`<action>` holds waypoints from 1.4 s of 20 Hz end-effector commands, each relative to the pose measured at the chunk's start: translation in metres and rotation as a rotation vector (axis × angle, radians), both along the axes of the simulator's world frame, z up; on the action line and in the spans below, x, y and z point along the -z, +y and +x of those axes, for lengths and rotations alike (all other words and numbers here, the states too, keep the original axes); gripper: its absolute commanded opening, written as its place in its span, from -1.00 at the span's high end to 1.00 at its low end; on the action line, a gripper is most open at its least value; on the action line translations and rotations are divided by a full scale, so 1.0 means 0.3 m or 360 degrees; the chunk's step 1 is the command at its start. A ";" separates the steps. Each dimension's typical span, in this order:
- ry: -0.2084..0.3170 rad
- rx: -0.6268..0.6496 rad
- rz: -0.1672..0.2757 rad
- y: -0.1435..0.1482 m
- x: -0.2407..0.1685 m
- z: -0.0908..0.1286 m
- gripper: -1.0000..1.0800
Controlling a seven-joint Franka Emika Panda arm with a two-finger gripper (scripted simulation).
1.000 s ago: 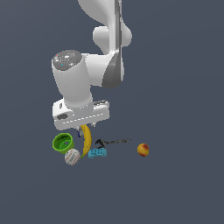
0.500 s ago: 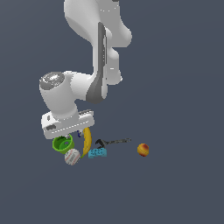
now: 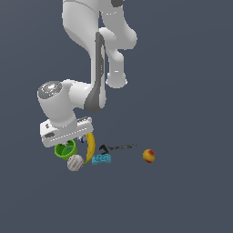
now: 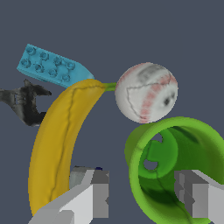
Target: Pick up a designated object from a clutter of objects.
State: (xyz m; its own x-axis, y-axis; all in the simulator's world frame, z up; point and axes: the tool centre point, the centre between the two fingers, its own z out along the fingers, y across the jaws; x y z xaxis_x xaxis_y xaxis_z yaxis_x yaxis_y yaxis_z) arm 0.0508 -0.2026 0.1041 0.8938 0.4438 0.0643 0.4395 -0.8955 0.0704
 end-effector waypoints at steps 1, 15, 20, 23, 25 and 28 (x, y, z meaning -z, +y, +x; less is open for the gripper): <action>0.0000 0.0000 0.0000 0.000 0.000 0.000 -0.23; -0.0002 -0.0005 -0.0001 -0.005 0.103 0.007 1.00; -0.0002 -0.0005 -0.0001 -0.005 0.103 0.007 1.00; -0.0002 -0.0005 -0.0001 -0.005 0.103 0.007 1.00; -0.0003 -0.0004 -0.0001 -0.006 0.102 0.007 1.00; -0.0003 -0.0004 -0.0001 -0.006 0.094 0.005 1.00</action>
